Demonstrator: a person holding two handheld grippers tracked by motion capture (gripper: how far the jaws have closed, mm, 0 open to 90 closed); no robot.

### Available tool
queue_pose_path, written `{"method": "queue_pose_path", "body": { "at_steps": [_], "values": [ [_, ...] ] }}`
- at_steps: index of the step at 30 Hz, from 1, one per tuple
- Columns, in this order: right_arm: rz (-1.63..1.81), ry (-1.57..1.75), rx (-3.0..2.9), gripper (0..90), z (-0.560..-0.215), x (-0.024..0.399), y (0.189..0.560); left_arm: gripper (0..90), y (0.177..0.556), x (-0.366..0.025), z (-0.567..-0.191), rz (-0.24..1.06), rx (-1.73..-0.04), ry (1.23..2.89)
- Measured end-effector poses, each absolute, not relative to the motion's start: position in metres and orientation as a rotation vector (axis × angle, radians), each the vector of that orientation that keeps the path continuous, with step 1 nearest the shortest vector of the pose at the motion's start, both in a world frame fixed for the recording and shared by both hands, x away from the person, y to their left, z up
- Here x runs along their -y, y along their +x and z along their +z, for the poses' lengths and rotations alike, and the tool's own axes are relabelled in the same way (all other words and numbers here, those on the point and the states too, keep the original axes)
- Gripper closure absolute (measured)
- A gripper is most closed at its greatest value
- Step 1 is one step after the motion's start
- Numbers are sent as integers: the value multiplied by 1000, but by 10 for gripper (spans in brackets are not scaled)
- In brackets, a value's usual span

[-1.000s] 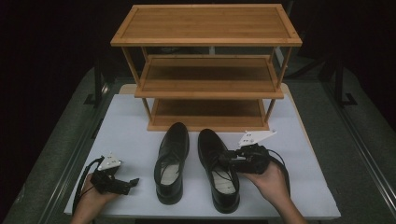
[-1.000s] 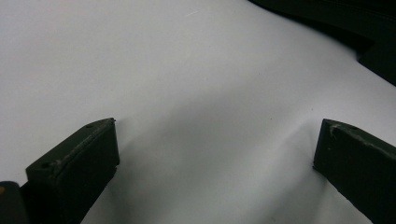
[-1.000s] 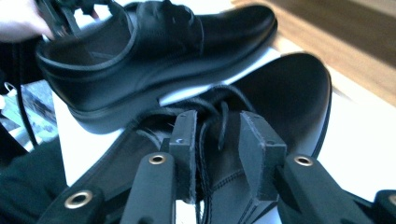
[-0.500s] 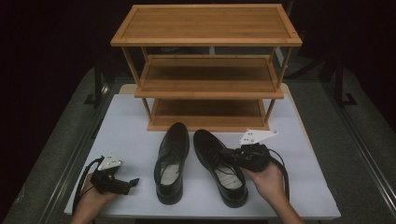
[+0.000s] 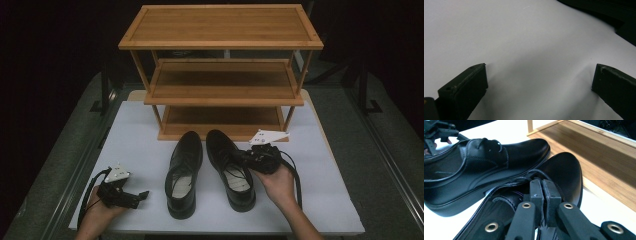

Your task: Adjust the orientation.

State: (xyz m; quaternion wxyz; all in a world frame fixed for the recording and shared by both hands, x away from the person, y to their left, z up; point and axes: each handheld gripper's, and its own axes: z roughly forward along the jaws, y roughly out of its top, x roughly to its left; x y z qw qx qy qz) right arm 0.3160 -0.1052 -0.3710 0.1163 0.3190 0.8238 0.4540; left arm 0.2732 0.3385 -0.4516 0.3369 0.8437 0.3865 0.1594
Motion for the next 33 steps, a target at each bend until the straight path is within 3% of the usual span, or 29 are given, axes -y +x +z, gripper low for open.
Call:
{"method": "queue_pose_path", "body": {
  "at_steps": [7, 12, 19, 25, 33],
  "values": [
    [1350, 943, -2408, 862, -374, 103, 323, 0, 273, -339, -452, 414, -1006, 2201],
    [1401, 956, -2393, 809, -377, 116, 319, 0, 273, -339, -452, 416, -1007, 2200],
    [1408, 915, -2362, 896, -376, 142, 301, 0, 273, -339, -451, 415, -1005, 2205],
    [1434, 990, -2417, 897, -408, 165, 321, 0, 273, -339, -451, 414, -1006, 2205],
    [1433, 952, -2521, 898, -434, 156, 338, 0, 273, -339, -451, 413, -1006, 2205]
  ]
}}
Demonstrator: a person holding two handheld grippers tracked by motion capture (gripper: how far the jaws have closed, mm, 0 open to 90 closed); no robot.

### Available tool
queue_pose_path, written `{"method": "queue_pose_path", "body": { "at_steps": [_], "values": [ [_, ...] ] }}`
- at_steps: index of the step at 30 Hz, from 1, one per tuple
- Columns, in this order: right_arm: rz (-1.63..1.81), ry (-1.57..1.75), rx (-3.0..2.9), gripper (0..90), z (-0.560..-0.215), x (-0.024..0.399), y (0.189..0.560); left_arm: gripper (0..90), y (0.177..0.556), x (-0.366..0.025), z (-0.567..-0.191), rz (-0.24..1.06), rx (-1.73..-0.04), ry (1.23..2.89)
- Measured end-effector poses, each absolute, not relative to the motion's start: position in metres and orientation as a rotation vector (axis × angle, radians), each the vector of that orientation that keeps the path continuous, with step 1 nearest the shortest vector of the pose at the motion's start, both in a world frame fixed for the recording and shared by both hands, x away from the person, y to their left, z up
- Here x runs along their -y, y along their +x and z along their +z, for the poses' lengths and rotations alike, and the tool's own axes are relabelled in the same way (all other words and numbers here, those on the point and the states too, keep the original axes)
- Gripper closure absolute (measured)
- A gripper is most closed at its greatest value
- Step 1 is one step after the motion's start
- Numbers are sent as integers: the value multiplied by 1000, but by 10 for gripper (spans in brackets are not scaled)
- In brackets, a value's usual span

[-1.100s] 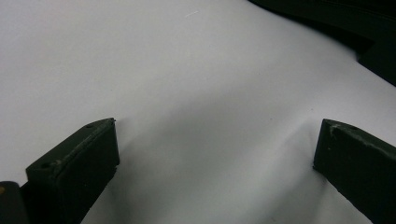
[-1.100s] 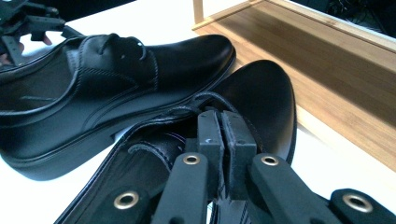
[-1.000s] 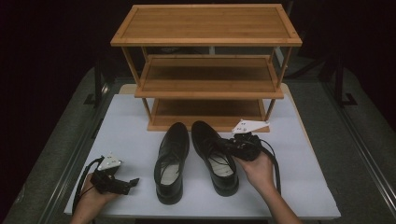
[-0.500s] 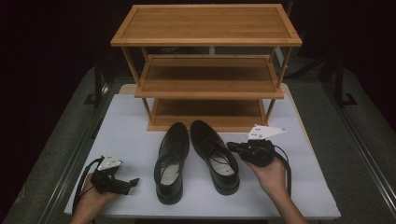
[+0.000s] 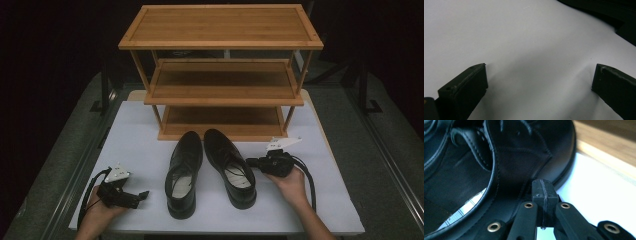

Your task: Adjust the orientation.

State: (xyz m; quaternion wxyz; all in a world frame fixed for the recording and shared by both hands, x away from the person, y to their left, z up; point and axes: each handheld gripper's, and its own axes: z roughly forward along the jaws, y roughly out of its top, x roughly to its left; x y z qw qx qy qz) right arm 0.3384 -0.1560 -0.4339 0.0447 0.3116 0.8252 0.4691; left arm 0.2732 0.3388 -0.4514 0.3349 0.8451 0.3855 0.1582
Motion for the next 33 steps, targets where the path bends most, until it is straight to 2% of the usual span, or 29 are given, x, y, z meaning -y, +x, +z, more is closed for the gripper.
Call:
{"method": "queue_pose_path", "body": {
  "at_steps": [29, 30, 31, 33],
  "values": [
    [1442, 825, -2618, 896, -432, 136, 316, 0, 274, -339, -451, 409, -1007, 2205],
    [1443, 830, -2609, 891, -432, 137, 316, 0, 274, -339, -451, 409, -1008, 2202],
    [1436, 849, -2594, 833, -430, 139, 315, 0, 274, -339, -451, 409, -1008, 2201],
    [1440, 886, -2582, 785, -429, 141, 317, 0, 273, -339, -451, 411, -1008, 2202]
  ]
}}
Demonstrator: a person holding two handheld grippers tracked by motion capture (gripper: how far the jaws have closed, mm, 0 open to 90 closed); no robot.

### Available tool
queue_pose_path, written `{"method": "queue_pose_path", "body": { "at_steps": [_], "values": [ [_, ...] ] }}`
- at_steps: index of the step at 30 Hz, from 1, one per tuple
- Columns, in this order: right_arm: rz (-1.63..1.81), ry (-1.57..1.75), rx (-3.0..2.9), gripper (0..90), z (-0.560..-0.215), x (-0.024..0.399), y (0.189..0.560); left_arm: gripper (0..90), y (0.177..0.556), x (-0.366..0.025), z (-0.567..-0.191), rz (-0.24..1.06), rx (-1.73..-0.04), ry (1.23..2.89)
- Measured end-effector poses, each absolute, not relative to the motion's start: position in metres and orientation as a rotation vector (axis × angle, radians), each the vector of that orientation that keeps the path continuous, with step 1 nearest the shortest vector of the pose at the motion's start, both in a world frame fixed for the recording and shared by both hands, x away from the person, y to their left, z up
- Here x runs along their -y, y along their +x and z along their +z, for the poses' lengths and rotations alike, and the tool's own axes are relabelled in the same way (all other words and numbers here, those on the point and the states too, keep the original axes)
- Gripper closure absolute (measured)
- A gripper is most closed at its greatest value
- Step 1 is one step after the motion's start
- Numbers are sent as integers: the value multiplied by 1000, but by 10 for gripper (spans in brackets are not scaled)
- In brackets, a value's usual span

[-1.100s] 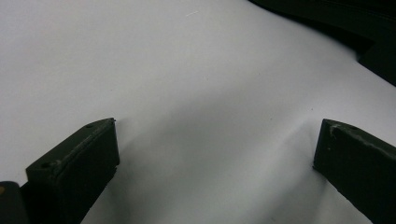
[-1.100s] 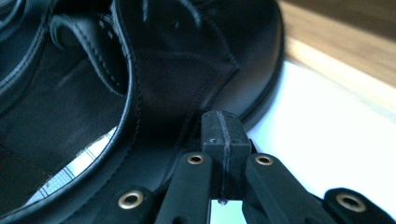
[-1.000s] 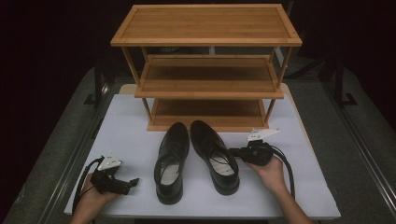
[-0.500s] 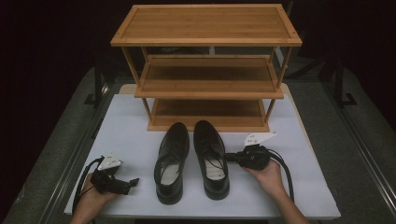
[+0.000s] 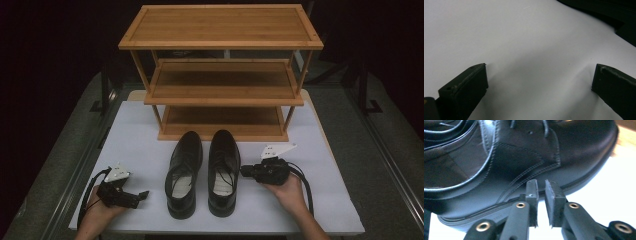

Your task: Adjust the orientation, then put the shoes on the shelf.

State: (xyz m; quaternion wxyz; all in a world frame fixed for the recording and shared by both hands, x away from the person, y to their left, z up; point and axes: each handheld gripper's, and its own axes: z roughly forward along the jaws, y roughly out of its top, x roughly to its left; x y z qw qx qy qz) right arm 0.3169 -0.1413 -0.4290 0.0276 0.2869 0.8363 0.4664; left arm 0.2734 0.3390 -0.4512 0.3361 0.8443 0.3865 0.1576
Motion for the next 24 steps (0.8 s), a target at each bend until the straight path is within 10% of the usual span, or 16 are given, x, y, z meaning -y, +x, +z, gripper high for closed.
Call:
{"method": "queue_pose_path", "body": {
  "at_steps": [10, 24],
  "values": [
    [1398, 993, -2468, 432, -414, 145, 317, 71, 273, -342, -445, 407, -1007, 2168],
    [1468, 955, -2442, 336, -385, 133, 308, 73, 281, -304, -385, 366, -849, 2077]
  ]
}}
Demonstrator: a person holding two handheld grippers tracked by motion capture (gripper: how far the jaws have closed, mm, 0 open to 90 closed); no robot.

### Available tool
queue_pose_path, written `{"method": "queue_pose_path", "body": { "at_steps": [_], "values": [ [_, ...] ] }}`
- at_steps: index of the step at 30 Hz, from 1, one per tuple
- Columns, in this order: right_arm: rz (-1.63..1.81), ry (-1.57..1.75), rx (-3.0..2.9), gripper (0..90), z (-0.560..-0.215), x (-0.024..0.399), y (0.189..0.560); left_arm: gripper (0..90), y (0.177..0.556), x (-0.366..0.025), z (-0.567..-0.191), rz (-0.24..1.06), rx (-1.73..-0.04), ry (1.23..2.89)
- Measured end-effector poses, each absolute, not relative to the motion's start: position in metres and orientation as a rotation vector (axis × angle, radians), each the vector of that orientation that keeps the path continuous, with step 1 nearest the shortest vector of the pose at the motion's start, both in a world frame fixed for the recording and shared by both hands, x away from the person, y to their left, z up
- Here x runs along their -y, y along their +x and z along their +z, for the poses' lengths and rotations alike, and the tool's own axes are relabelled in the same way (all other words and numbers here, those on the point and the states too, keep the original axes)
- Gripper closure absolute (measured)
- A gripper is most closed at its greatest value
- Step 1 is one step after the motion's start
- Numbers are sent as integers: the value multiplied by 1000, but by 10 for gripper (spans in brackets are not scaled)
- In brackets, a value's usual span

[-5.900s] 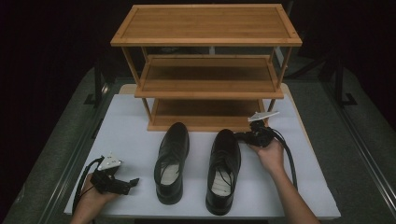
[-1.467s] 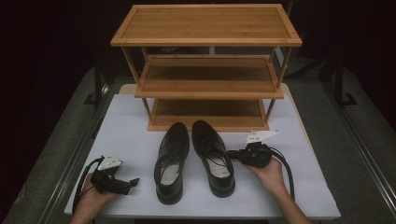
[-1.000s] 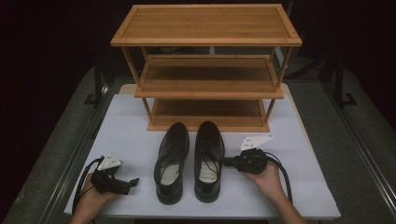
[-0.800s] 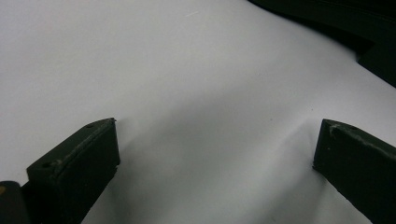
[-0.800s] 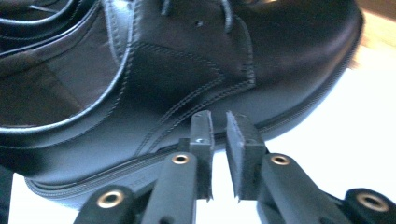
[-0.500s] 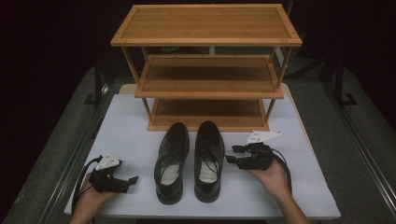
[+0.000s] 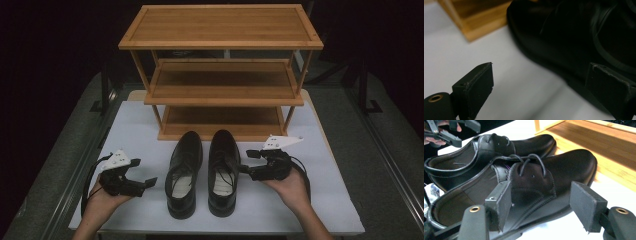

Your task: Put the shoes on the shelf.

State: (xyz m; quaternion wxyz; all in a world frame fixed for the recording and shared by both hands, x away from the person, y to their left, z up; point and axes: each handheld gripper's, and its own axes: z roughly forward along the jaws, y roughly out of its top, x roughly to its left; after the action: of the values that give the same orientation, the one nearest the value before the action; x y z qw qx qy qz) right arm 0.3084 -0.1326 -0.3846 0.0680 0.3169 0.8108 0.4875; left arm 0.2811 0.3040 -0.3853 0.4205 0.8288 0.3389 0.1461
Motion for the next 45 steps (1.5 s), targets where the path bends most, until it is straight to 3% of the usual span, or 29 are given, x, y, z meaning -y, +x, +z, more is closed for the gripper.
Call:
{"method": "queue_pose_path", "body": {
  "at_steps": [2, 4, 11, 19, 29, 36, 41, 42, 45],
  "values": [
    [1463, 946, -2449, 336, -381, 129, 309, 75, 284, -298, -378, 366, -825, 2070],
    [1460, 937, -2452, 336, -379, 126, 310, 138, 288, -289, -369, 362, -784, 2059],
    [1477, 900, -2446, 336, -371, 113, 314, 141, 311, -258, -355, 349, -723, 2070],
    [1462, 898, -2454, 337, -372, 102, 321, 149, 320, -236, -365, 345, -708, 2109],
    [1371, 900, -2496, 361, -384, 93, 323, 284, 316, -240, -368, 295, -688, 2123],
    [1331, 901, -2534, 430, -393, 89, 320, 420, 312, -237, -376, 251, -647, 2178],
    [1350, 884, -2550, 536, -393, 87, 319, 507, 311, -237, -376, 232, -627, 2184],
    [1354, 878, -2552, 563, -393, 87, 318, 575, 311, -236, -377, 264, -616, 2196],
    [1362, 867, -2555, 642, -393, 87, 317, 647, 309, -235, -376, 273, -601, 2201]
  ]
}}
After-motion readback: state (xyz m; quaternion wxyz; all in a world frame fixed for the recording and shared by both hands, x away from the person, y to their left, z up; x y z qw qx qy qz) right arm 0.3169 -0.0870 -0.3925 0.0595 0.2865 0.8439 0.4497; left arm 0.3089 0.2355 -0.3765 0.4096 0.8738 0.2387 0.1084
